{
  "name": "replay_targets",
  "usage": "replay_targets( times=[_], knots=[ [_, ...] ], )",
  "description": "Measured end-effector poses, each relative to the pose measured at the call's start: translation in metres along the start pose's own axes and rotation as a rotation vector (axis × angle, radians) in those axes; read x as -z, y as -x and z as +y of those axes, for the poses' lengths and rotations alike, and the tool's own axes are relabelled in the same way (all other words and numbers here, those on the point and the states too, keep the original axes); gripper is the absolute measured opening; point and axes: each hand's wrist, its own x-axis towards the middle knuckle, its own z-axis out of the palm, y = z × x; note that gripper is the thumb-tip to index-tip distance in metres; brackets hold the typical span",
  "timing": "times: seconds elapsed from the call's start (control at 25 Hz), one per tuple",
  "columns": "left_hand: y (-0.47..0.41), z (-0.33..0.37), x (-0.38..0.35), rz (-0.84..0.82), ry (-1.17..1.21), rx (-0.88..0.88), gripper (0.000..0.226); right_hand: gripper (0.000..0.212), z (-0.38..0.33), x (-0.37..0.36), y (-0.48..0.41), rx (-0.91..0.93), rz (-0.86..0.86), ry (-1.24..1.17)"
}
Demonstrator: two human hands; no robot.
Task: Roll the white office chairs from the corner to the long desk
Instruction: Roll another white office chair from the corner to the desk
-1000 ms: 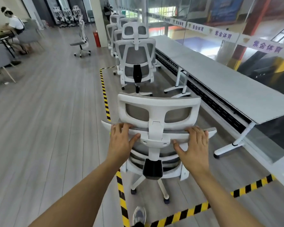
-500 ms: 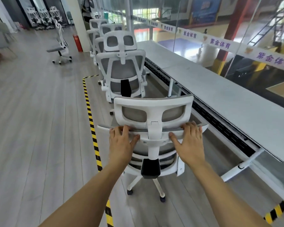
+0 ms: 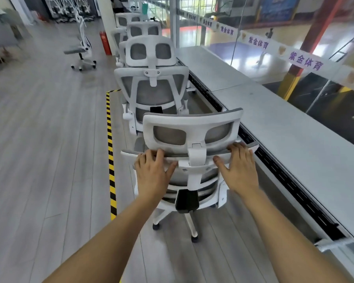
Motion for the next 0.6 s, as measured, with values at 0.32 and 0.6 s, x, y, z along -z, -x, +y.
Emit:
replay_targets(
  times=[0.32, 0.6],
  knots=[
    [-0.032, 0.005, -0.016, -0.063, 0.051, -0.164, 0.065, 0.080, 0.004, -0.007, -0.053, -0.129, -0.052, -0.006],
    [-0.037, 0.018, -0.002, -0.170, 0.088, -0.127, 0.056, 0.062, 0.006, -0.009, -0.034, -0.136, 0.004, -0.129]
  ],
)
